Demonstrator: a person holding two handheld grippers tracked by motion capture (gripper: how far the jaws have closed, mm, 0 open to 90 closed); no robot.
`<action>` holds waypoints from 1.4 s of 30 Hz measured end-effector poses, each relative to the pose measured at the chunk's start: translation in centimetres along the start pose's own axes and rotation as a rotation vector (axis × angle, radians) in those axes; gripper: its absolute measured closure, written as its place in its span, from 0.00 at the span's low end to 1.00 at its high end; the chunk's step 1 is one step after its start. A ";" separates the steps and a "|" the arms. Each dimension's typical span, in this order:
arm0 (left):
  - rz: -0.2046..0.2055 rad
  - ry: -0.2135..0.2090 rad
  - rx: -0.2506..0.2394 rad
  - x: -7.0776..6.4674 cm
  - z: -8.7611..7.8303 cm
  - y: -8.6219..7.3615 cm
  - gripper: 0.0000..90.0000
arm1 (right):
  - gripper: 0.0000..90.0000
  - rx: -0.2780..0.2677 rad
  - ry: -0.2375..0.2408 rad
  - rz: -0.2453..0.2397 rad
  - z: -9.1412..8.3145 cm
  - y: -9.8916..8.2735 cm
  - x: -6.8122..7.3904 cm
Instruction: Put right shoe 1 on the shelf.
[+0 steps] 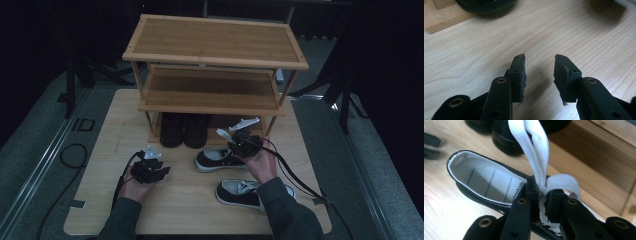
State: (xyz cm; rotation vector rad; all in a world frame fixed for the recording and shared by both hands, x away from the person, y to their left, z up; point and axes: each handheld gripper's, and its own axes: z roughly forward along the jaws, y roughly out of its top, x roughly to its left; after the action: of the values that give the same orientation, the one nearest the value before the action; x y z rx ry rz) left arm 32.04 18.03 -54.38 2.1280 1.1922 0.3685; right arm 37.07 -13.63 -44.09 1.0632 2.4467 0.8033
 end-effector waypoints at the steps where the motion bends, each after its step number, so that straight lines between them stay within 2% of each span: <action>1: -0.001 0.000 -0.005 -0.1 -0.1 0.0 0.68 | 0.92 -0.002 0.018 -0.007 0.1 0.0 0.3; 4: 0.007 -0.004 -0.015 -0.3 -0.2 0.2 0.70 | 0.92 0.002 0.034 -0.045 0.3 0.2 1.6; 6: 0.010 -0.008 -0.025 -0.5 -0.4 0.4 0.75 | 0.92 0.005 0.044 -0.061 0.4 0.3 2.2; 12: 0.042 -0.025 -0.047 -1.3 -0.6 1.0 0.91 | 0.92 0.011 0.054 -0.068 0.5 0.2 2.5; 14: 0.060 -0.024 -0.038 -1.5 -0.4 1.1 0.92 | 0.92 0.014 0.054 -0.070 0.6 0.1 2.5; 21: 0.057 -0.025 -0.040 -1.5 -0.4 1.0 0.90 | 0.91 0.056 0.071 -0.115 1.2 -0.3 3.2; 24: 0.056 -0.023 -0.038 -1.4 -0.4 1.0 0.91 | 0.87 0.081 0.074 -0.135 1.0 -0.4 3.1; 25: 0.056 -0.022 -0.037 -1.4 -0.4 1.0 0.91 | 0.84 0.072 0.065 -0.146 0.8 -0.5 3.0; 27: 0.053 -0.023 -0.036 -1.4 -0.4 0.9 0.91 | 0.76 0.056 0.064 -0.144 0.1 -0.5 2.7; 30: 0.051 -0.023 -0.037 -1.3 -0.4 0.9 0.90 | 0.72 0.006 0.088 -0.105 -1.4 -0.6 1.4; 34: 0.054 -0.021 -0.035 -1.4 -0.4 0.9 0.90 | 0.72 -0.012 0.056 -0.058 -2.5 -1.3 -0.6; 37: 0.053 -0.020 -0.034 -1.4 -0.3 0.9 0.90 | 0.81 0.005 0.043 -0.020 -2.4 -2.4 -2.1; 39: 0.056 -0.020 -0.031 -1.3 -0.3 0.9 0.90 | 0.83 0.015 0.038 -0.008 -2.3 -2.9 -2.5; 42: 0.052 -0.022 -0.032 -1.3 -0.4 0.9 0.91 | 0.97 0.059 0.017 0.012 -1.4 -4.6 -3.3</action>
State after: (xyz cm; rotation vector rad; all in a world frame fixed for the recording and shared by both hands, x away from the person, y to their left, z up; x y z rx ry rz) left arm 31.72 16.77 -53.42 2.1334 1.1127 0.3843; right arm 36.01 -19.19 -45.55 1.0969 2.4945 0.7508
